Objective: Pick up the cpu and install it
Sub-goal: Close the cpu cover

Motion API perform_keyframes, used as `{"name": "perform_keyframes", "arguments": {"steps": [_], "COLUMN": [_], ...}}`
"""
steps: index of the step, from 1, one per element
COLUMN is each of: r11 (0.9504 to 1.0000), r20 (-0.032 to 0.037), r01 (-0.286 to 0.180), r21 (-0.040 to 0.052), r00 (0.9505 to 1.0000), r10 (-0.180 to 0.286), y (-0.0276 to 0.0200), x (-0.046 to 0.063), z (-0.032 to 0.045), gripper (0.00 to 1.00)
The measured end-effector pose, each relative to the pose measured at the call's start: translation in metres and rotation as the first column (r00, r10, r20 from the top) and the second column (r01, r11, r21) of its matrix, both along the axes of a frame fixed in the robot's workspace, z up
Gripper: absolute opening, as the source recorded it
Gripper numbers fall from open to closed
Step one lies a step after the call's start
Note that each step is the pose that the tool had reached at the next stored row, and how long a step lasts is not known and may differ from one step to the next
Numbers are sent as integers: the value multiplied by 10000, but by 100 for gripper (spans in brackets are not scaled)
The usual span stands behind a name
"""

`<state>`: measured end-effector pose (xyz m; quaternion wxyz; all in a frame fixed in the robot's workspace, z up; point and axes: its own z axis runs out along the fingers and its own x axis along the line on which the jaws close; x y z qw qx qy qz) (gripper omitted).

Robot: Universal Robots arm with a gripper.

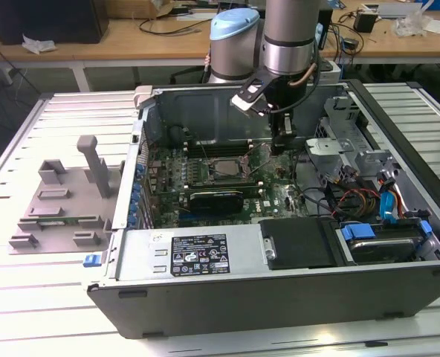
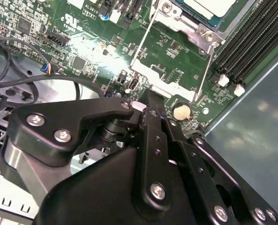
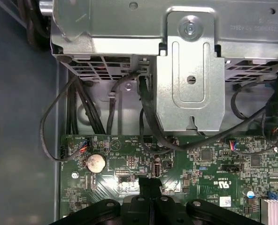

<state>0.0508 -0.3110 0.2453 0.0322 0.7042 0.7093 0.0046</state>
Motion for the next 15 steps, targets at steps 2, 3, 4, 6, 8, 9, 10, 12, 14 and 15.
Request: {"name": "perform_keyframes", "arguments": {"steps": [2, 3, 4, 6, 8, 9, 10, 12, 14, 15], "r11": [10000, 10000, 10000, 10000, 10000, 10000, 10000, 10000, 10000, 10000], "r20": [1, 1, 2, 3, 6, 7, 11, 14, 20, 21], "r01": [3, 2, 1, 5, 11, 15, 29, 42, 67, 84], "r21": [3, 6, 4, 0, 0, -1, 21, 3, 5, 4], "r00": [10000, 10000, 10000, 10000, 10000, 10000, 10000, 10000, 10000, 10000], "r10": [-3, -2, -1, -5, -11, -15, -29, -42, -67, -84], "y": [0, 2, 4, 8, 12, 15, 21, 27, 36, 42], "x": [-4, -16, -37, -72, -109, -128, -153, -191, -242, -272], "z": [-2, -2, -2, -1, -1, 0, -6, -1, -2, -2], "gripper": [11, 11, 11, 11, 11, 11, 11, 11, 11, 11]}}
